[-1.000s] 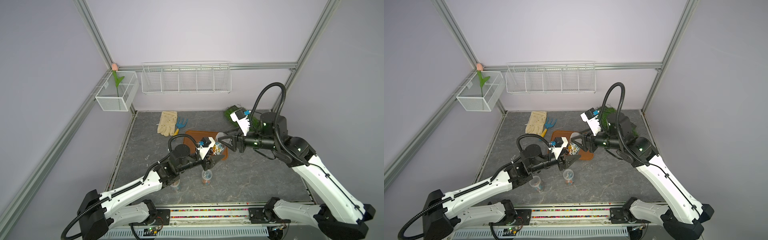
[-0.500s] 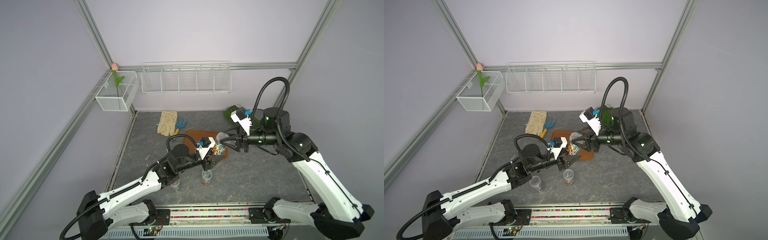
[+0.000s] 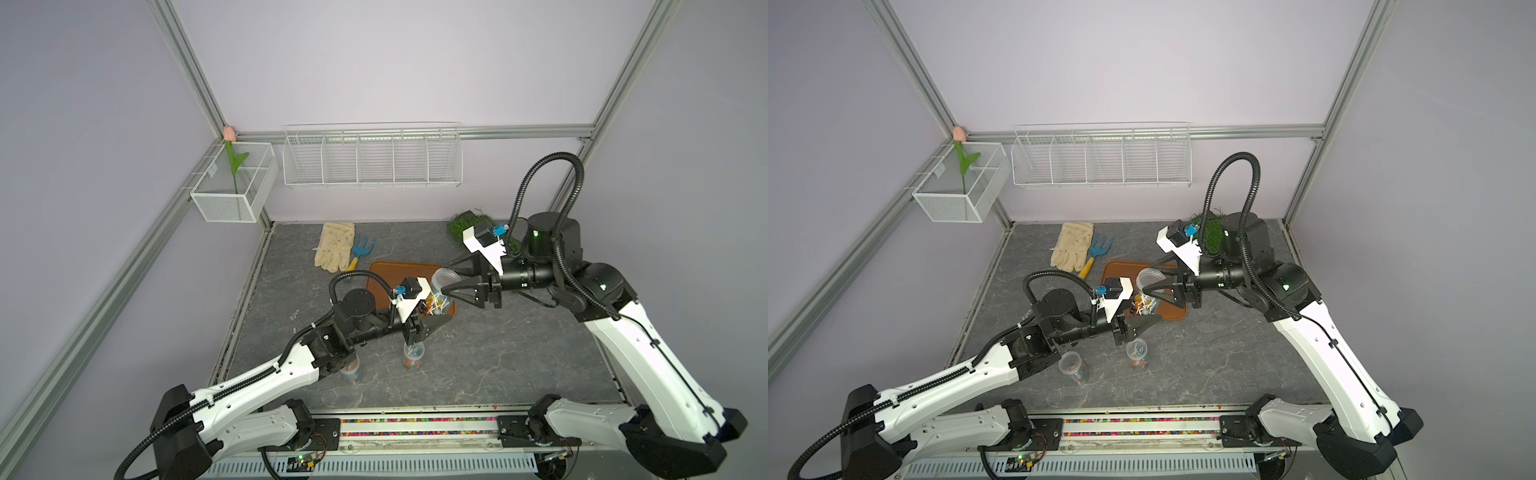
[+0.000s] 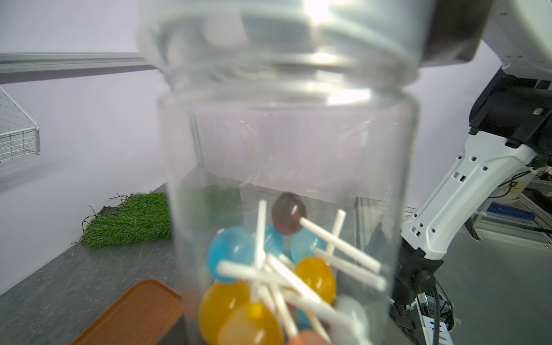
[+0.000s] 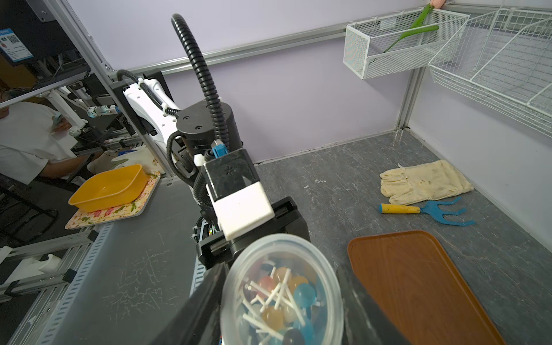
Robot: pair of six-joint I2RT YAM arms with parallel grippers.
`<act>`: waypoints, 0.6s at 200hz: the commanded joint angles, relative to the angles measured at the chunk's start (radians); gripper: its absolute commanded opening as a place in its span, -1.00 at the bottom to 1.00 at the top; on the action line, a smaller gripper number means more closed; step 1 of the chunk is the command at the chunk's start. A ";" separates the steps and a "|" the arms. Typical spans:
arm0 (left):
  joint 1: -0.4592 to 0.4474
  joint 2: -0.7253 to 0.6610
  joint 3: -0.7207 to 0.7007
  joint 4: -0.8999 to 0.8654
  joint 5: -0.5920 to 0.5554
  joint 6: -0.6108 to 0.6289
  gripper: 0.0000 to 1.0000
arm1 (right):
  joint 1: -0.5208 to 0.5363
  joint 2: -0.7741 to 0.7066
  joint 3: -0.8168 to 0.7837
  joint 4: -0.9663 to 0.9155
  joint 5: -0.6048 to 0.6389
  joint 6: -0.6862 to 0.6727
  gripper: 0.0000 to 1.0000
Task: Pour the candies out of the jar
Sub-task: Unscrew the lid from the jar.
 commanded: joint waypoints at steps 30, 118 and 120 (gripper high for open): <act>0.004 0.009 0.009 0.038 -0.045 -0.022 -0.09 | 0.016 -0.024 -0.014 -0.003 -0.068 0.007 0.71; 0.004 0.007 -0.013 0.052 -0.088 -0.016 -0.09 | 0.013 -0.073 -0.012 0.082 0.233 0.292 0.92; 0.004 0.008 -0.013 0.052 -0.089 -0.016 -0.09 | 0.015 -0.073 -0.012 0.082 0.237 0.302 0.93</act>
